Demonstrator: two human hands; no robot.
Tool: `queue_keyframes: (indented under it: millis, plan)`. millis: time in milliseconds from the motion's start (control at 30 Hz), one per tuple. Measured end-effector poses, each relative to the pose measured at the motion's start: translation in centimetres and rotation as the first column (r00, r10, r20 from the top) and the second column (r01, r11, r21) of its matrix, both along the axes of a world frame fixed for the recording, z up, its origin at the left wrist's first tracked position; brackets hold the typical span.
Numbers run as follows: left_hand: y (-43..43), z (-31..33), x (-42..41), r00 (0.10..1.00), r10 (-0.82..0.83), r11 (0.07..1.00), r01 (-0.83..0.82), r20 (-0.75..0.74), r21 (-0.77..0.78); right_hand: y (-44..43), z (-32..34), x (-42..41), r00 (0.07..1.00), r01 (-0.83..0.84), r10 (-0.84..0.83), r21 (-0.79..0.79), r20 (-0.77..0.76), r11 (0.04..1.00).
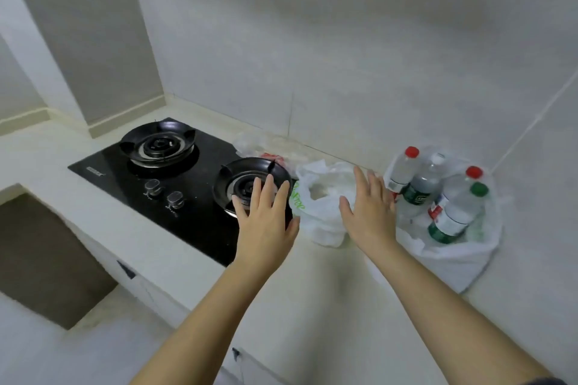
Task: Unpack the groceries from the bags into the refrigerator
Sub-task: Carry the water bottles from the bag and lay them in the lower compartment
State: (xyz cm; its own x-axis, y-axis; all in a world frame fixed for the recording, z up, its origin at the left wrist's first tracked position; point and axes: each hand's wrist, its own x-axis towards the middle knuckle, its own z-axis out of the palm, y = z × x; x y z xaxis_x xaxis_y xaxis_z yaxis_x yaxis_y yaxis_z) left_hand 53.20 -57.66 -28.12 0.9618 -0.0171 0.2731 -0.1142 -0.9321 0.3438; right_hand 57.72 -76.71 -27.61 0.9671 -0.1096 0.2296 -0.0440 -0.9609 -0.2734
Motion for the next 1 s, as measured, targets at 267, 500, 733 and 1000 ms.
queue_keyframes:
  millis: [267, 500, 733, 1000]
  plan:
    - [-8.3, 1.2, 6.4, 0.965, -0.261, 0.959, 0.255, 0.036, 0.121, -11.1, 1.3, 4.1, 0.973, 0.231, -0.231, -0.060, 0.006, 0.971]
    - [-15.1, 1.2, 13.1, 0.901, -0.433, 0.868, 0.424, -0.025, 0.258, -18.9, 0.5, 5.4, 0.905, 0.415, -0.423, -0.129, -0.041, 0.901]
    - [-20.5, 0.7, 17.9, 0.839, -0.539, 0.791, 0.535, -0.075, 0.297, -22.6, 0.1, 6.7, 0.854, 0.501, -0.514, -0.141, -0.080, 0.854]
    - [-23.6, 0.3, 21.2, 0.790, -0.604, 0.705, 0.592, -0.106, 0.389, -23.2, 0.5, 8.3, 0.812, 0.522, -0.573, -0.302, -0.112, 0.798]
